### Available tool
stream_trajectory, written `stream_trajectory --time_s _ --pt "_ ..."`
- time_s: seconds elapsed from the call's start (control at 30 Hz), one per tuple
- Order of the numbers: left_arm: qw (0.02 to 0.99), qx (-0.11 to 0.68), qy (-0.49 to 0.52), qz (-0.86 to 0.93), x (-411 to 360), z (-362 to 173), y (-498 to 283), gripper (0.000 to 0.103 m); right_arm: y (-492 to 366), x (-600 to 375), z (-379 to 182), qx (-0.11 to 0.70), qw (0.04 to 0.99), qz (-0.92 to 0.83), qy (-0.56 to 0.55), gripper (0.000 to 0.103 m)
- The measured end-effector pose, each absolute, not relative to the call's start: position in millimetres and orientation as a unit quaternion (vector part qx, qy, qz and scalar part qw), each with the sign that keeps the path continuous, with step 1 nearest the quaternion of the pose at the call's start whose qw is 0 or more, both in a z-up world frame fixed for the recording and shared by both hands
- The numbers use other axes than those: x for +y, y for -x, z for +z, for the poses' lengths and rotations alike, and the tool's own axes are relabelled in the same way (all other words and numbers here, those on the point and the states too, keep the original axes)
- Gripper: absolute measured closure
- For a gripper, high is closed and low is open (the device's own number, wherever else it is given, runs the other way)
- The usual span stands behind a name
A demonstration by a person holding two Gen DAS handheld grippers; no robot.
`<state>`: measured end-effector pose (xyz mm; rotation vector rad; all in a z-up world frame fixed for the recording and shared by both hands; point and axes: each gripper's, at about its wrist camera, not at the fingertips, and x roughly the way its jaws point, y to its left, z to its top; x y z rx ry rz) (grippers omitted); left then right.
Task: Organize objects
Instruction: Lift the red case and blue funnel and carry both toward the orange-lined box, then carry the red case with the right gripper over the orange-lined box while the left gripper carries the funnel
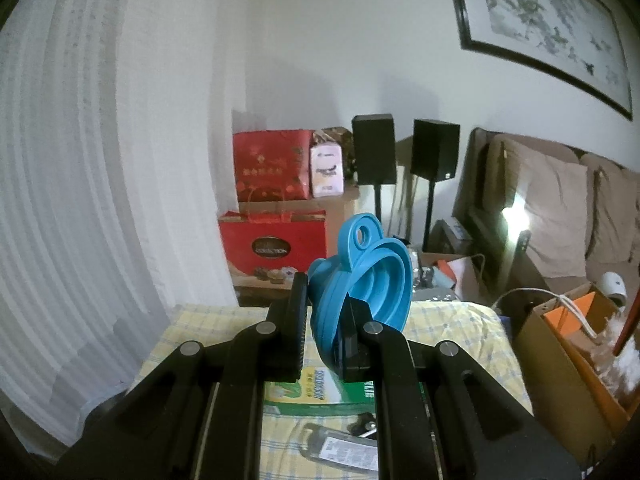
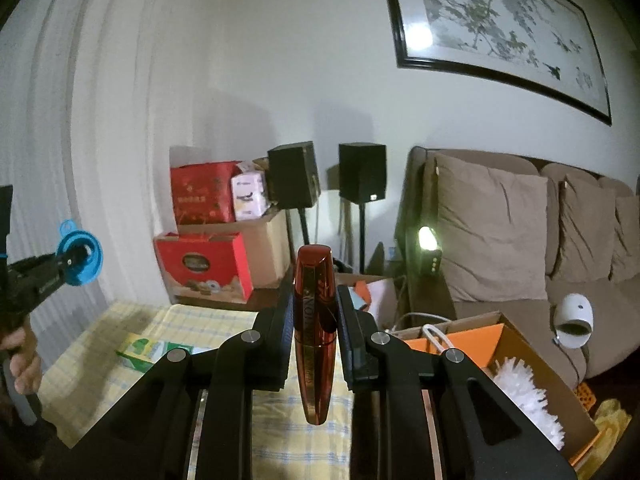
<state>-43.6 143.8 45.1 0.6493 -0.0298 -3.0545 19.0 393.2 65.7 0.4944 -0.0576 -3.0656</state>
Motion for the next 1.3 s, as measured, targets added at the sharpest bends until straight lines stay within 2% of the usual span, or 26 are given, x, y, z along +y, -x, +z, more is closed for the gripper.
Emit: stream_trajectory --time_s 0.2,0.4,1.3 --pt "-0.014 -0.011 -0.218 -0.976 154 42 46 0.092 -16 408 64 -0.027 0.001 -0.986 -0.166 0.084" --pt "-0.081 0.018 -0.241 -0.967 156 44 43 0.092 -12 410 61 -0.023 -0.004 -0.985 -0.173 0.084" --pt "-0.103 0.004 -0.235 -0.966 174 44 42 0.092 -6 427 54 -0.027 -0.024 -0.981 -0.191 0.084"
